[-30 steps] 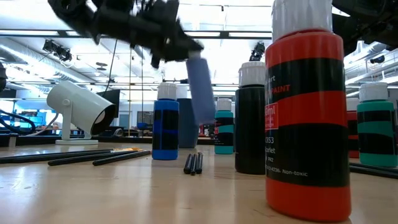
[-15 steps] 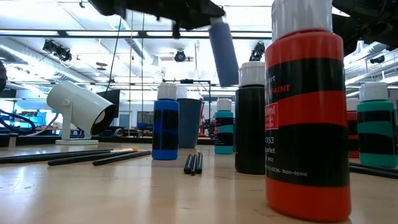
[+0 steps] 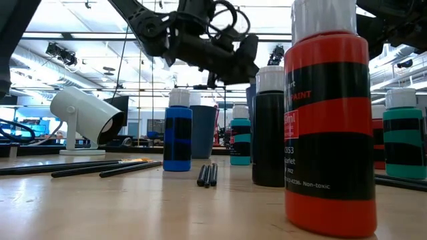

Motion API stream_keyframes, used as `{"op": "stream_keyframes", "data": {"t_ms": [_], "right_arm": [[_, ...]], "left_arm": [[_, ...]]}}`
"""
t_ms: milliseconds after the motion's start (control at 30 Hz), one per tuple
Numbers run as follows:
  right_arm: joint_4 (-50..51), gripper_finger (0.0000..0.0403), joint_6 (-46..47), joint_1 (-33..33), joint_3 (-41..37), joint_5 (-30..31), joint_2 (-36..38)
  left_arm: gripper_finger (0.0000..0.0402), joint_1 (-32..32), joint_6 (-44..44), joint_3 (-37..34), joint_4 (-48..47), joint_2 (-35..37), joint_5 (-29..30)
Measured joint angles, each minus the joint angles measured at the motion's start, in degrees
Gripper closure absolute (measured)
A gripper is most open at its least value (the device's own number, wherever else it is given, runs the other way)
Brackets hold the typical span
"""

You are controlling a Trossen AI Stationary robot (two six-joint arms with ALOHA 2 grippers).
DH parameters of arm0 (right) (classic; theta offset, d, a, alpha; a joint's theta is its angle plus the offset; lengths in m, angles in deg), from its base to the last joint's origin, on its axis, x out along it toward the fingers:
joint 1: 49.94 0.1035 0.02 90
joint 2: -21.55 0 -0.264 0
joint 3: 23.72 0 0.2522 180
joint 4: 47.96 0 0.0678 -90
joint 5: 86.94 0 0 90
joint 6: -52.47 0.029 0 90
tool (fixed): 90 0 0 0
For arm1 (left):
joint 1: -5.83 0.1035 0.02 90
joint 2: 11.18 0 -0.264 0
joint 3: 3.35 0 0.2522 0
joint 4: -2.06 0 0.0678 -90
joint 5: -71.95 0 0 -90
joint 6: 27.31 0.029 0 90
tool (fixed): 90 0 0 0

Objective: Pick & Place Paint Supplies
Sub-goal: Put the large blue paint bottle into the blue bin

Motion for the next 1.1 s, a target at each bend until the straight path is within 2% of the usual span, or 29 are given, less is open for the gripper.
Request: {"op": "stream_keyframes", "data": {"t_ms": [233,867,967,1100], "right_arm": [[0.0,0.0229,0.0,0.0,0.0,0.0,0.0],[0.0,0.0229,0.0,0.0,0.0,-0.4,0.0],[0.6,0.0229,0.8,0.0,0.0,-4.8,0.0],[1.5,0.0229,2.1,0.0,0.0,-19.0,0.0]], "left_arm": [[0.0269,0.6,-2.5,0.0,-3.4,-0.5,1.3],[0.0236,0.9,1.5,0.0,-6.6,-0.4,2.8],[0.0224,0.9,1.5,0.0,-6.6,-0.4,4.7],[0.0213,0.9,1.5,0.0,-6.6,-0.4,5.3]]}}
